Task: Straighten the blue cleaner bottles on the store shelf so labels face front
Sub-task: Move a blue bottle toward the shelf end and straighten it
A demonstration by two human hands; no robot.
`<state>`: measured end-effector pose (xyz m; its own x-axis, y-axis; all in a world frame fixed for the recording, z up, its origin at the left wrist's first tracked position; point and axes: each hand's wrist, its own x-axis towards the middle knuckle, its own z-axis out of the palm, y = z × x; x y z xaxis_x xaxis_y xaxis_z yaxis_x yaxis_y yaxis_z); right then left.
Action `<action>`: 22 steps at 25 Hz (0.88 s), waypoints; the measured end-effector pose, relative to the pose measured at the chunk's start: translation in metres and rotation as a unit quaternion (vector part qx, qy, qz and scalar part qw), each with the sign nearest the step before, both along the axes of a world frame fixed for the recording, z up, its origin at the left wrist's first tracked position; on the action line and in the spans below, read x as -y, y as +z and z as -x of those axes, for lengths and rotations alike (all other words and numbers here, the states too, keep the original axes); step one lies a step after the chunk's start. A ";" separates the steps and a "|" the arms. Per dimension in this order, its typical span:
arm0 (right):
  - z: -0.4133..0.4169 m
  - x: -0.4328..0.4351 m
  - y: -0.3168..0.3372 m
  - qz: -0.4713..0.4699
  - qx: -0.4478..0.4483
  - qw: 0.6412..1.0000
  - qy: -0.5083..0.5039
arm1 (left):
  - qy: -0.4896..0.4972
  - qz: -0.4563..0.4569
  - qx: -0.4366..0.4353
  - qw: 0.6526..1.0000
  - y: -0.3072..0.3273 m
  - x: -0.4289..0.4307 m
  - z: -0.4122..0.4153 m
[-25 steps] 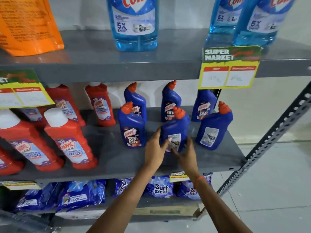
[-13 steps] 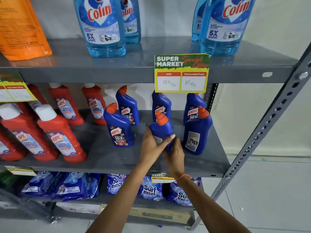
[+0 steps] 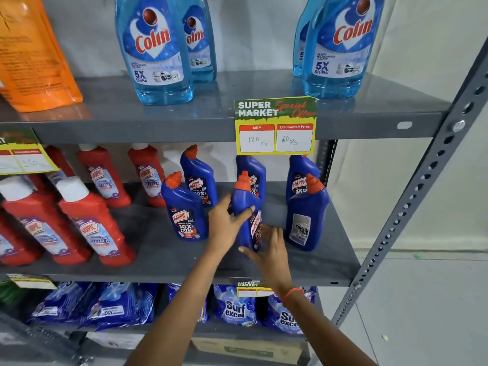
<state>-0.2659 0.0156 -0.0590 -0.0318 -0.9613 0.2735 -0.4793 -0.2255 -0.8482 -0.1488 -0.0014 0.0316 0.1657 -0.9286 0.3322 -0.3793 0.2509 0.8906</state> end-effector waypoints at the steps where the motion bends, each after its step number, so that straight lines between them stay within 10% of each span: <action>1: 0.009 0.007 -0.002 -0.023 0.020 0.999 0.022 | -0.035 -0.009 -0.021 0.999 0.000 0.005 -0.007; 6: 0.033 0.029 -0.002 -0.178 0.130 0.969 0.108 | -0.177 -0.064 -0.075 0.979 0.003 0.017 -0.023; 22: 0.008 0.023 -0.012 -0.121 0.082 0.989 -0.011 | -0.202 -0.113 -0.092 0.969 -0.003 0.020 -0.041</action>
